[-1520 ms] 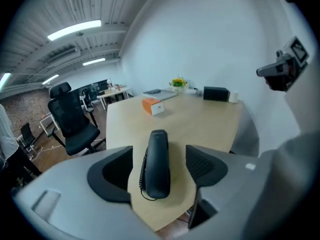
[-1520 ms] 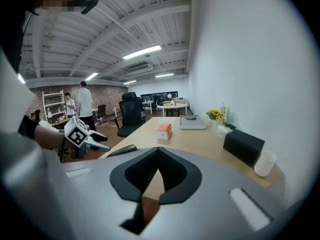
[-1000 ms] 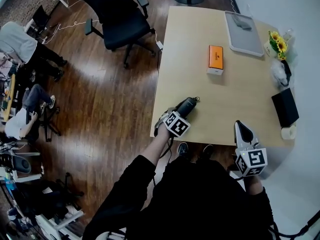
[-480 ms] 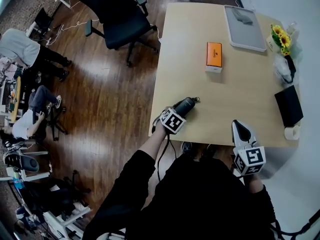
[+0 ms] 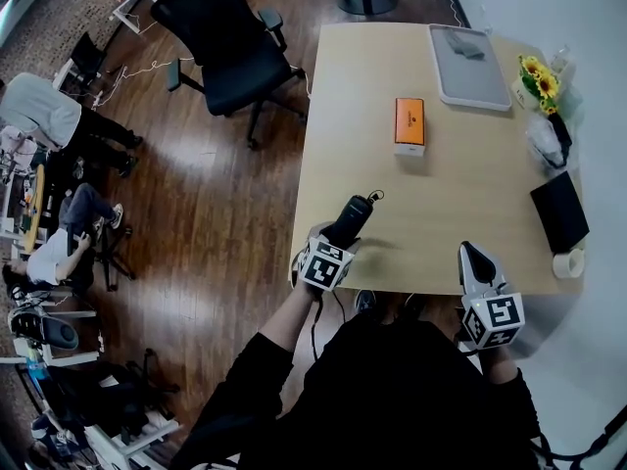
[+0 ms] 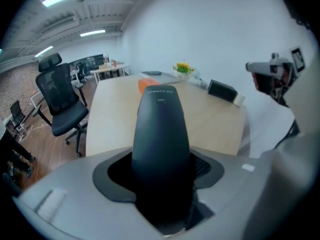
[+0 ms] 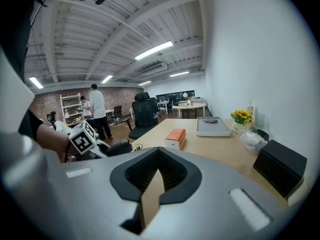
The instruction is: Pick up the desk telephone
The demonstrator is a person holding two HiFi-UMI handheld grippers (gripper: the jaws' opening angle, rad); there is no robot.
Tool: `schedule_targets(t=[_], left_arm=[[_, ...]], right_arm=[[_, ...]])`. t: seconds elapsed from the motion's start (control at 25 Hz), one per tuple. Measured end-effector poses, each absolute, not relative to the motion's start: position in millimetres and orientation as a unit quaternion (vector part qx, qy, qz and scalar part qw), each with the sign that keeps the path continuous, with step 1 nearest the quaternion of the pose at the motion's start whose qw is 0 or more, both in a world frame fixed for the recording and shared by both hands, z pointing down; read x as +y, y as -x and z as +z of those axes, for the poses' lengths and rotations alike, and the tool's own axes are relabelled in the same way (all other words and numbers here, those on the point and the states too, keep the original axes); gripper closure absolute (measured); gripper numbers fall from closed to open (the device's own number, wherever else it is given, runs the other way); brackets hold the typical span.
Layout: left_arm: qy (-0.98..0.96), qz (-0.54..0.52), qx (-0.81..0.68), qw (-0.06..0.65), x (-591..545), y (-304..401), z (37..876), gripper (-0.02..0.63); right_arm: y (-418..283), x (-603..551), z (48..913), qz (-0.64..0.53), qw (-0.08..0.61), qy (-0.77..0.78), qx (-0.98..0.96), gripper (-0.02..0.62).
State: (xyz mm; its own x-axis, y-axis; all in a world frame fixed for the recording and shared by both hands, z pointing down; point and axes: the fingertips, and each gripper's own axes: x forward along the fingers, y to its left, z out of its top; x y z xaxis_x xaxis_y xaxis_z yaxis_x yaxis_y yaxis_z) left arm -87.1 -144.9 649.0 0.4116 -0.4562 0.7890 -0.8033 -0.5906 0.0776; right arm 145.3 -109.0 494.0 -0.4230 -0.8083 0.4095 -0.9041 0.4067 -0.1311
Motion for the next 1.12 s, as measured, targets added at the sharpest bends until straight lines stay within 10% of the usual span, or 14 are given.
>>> schedule_targets(t=[0.52,1.12], left_arm=[[-0.852,0.174,-0.486,0.083,-105.1,69.0,414.7,0.345],[-0.847,0.170,-0.503,0.036,-97.6,72.0,385.1,0.345]], right_arm=[[-171.0,-99.9,444.4,0.159,0.081,-0.535,-0.826,0.595],[-165.3,-93.1,444.1,0.165,0.079,-0.530,-0.828,0.595]])
